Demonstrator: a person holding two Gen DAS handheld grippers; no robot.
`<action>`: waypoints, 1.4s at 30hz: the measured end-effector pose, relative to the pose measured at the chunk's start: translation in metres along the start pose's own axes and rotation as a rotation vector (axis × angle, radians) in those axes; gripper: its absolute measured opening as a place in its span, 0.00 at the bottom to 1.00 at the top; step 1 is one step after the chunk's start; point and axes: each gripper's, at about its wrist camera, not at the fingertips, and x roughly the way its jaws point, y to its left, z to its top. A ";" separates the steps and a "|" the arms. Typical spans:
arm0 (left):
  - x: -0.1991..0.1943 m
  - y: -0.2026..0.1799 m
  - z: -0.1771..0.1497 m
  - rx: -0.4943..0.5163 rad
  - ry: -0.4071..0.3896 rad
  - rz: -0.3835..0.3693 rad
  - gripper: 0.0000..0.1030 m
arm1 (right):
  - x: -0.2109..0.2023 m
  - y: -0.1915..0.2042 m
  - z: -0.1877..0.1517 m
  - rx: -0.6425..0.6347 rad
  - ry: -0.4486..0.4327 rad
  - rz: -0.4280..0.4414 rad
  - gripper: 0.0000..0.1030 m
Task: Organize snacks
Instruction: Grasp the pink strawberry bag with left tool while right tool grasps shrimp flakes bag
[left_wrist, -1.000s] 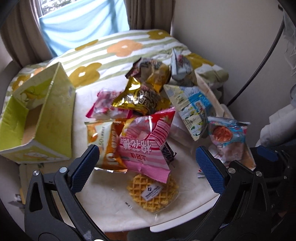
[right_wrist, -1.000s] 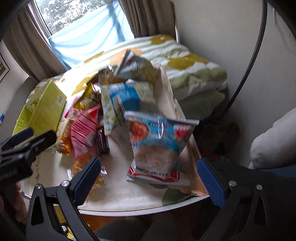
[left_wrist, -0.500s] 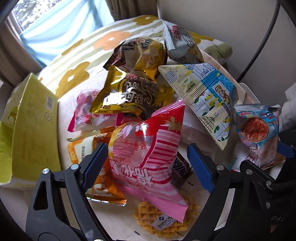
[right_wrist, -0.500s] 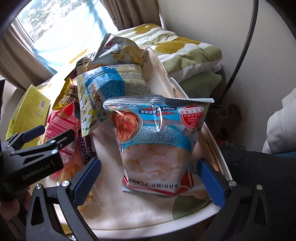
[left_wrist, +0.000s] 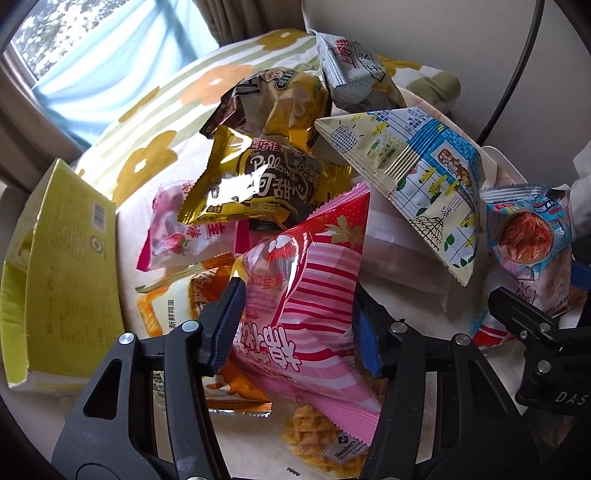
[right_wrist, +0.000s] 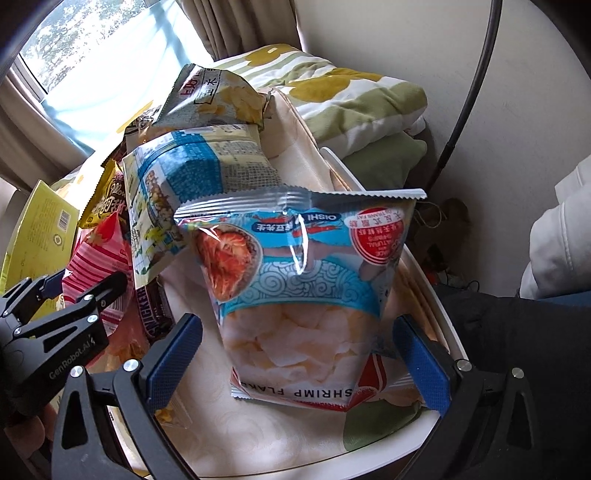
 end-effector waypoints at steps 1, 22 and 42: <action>-0.001 0.001 -0.001 -0.005 -0.002 -0.003 0.49 | 0.000 0.001 0.000 -0.004 -0.002 -0.003 1.00; -0.055 0.001 -0.003 -0.111 -0.084 -0.056 0.46 | -0.023 0.001 0.004 -0.090 -0.035 0.039 0.48; -0.168 0.063 -0.006 -0.367 -0.314 0.085 0.46 | -0.115 0.073 0.048 -0.447 -0.248 0.186 0.48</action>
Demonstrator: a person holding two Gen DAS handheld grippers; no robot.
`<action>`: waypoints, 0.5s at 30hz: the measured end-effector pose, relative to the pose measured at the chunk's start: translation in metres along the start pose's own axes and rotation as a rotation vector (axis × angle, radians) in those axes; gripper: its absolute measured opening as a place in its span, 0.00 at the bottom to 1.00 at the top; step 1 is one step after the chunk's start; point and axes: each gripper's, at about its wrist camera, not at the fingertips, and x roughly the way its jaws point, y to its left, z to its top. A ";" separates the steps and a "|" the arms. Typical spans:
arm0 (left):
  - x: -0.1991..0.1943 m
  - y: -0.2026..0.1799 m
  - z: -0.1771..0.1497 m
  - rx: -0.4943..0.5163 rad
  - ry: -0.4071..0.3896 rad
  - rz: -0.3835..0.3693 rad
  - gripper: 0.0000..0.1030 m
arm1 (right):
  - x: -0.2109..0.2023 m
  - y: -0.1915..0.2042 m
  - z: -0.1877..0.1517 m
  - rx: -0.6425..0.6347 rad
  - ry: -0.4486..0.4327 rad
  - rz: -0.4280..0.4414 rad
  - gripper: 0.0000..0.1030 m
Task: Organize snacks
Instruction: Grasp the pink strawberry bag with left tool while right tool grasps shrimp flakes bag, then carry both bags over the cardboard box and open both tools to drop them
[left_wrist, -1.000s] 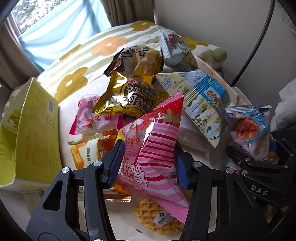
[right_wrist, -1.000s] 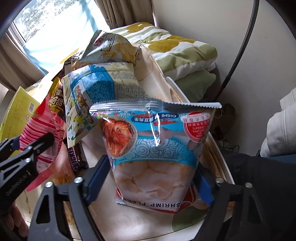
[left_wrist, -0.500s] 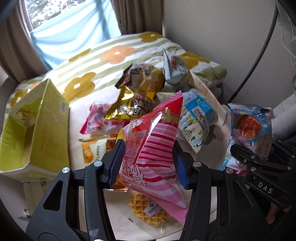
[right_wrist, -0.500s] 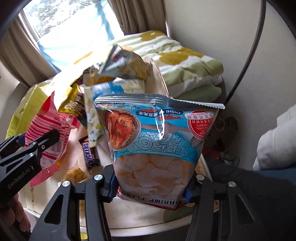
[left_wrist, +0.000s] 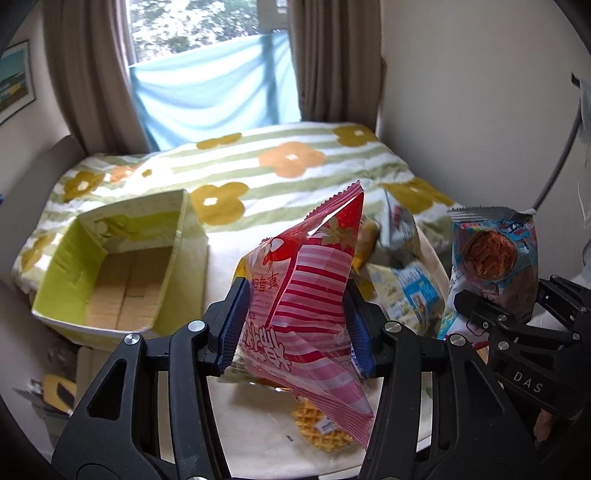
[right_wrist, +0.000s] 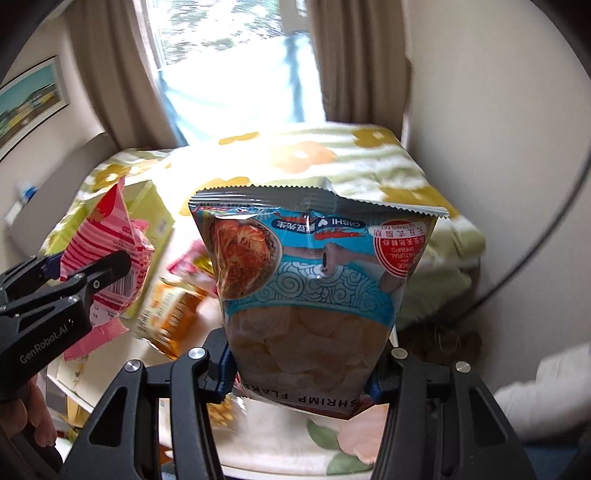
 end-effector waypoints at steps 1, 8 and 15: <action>-0.004 0.009 0.004 -0.013 -0.012 0.009 0.46 | 0.000 0.007 0.006 -0.016 -0.010 0.012 0.48; -0.026 0.089 0.026 -0.094 -0.087 0.081 0.46 | 0.008 0.071 0.051 -0.127 -0.076 0.092 0.48; -0.023 0.192 0.043 -0.163 -0.078 0.150 0.46 | 0.037 0.149 0.097 -0.193 -0.087 0.202 0.48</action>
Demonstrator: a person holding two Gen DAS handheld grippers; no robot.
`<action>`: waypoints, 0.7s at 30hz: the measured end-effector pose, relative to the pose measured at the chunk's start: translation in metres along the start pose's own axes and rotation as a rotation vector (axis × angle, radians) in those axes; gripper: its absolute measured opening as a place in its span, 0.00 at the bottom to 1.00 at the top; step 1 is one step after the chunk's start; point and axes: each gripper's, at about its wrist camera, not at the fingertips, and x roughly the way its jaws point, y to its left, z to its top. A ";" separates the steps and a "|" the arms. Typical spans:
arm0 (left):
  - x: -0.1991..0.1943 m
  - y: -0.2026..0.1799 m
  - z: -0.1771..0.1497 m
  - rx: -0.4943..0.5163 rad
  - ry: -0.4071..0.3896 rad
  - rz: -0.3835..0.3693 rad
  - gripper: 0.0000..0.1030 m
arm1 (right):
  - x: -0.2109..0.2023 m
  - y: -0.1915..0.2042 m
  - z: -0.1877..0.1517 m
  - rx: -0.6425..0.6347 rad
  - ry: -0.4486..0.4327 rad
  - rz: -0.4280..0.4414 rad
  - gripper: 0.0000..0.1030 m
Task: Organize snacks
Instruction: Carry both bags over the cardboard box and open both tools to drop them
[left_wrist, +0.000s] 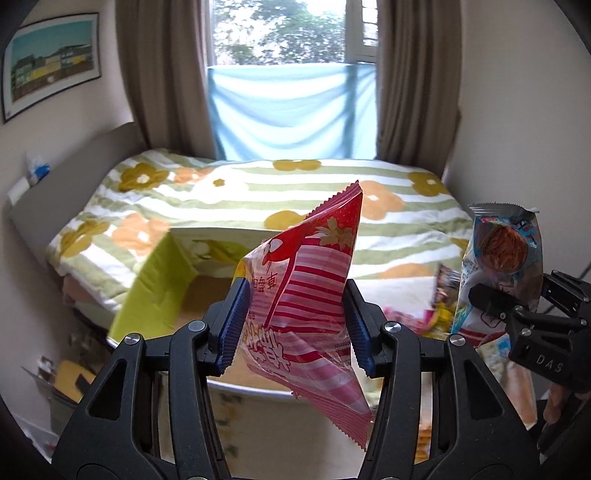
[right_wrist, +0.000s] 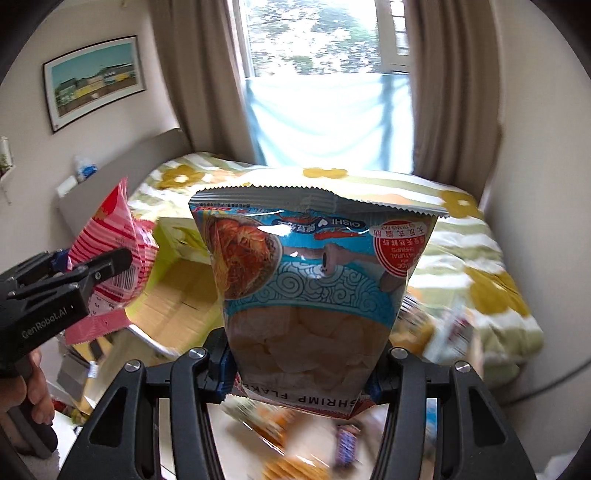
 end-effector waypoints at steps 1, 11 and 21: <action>0.007 0.015 0.005 -0.005 0.011 0.011 0.46 | 0.009 0.010 0.007 -0.005 0.003 0.012 0.48; 0.108 0.126 0.026 0.002 0.160 0.016 0.46 | 0.107 0.098 0.048 -0.029 0.109 0.066 0.48; 0.202 0.152 0.004 0.080 0.325 -0.034 0.48 | 0.171 0.126 0.052 0.015 0.231 0.033 0.48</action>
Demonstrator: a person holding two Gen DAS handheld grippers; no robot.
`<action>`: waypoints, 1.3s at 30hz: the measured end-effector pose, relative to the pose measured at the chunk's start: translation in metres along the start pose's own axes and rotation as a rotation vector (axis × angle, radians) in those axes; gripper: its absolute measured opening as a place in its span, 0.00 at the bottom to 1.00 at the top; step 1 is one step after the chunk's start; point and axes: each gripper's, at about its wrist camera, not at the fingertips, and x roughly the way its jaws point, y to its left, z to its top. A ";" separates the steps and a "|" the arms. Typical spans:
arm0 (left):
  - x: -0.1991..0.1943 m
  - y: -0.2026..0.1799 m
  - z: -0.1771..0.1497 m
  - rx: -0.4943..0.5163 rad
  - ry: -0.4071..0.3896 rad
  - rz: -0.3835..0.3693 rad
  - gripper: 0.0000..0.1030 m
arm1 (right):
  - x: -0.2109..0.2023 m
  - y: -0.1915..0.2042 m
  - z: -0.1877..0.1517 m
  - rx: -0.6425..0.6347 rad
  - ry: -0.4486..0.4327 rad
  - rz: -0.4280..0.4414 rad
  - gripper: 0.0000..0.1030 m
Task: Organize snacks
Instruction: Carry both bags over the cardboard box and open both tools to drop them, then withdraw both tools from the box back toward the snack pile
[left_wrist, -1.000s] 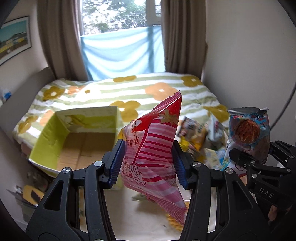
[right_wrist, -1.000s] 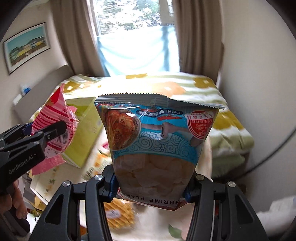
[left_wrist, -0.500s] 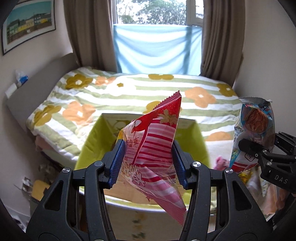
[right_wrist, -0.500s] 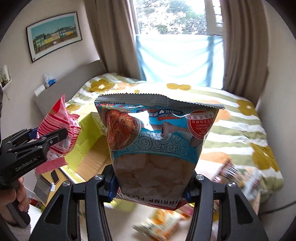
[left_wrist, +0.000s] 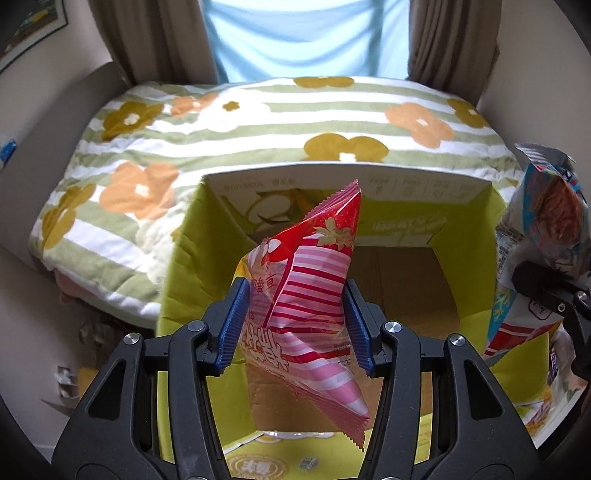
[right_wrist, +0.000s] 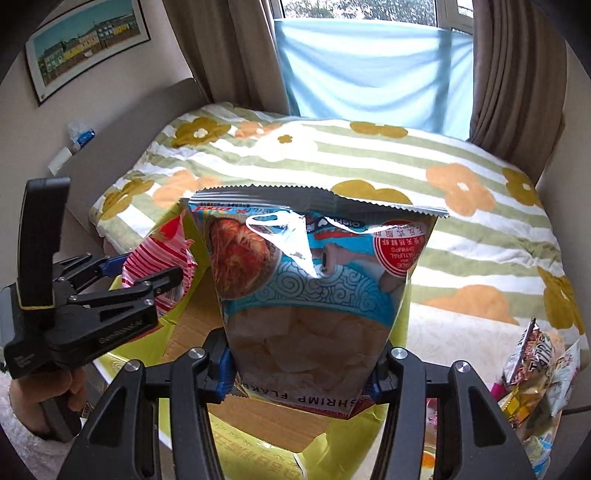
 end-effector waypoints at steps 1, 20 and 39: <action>0.002 -0.002 -0.001 0.012 0.001 -0.004 0.55 | 0.003 -0.001 0.000 0.003 0.007 0.000 0.48; -0.028 0.009 -0.025 0.031 -0.029 0.030 1.00 | 0.045 0.000 0.011 0.024 0.125 0.084 0.48; -0.060 0.026 -0.045 -0.035 -0.038 0.010 1.00 | 0.019 0.013 -0.010 0.033 0.095 0.062 1.00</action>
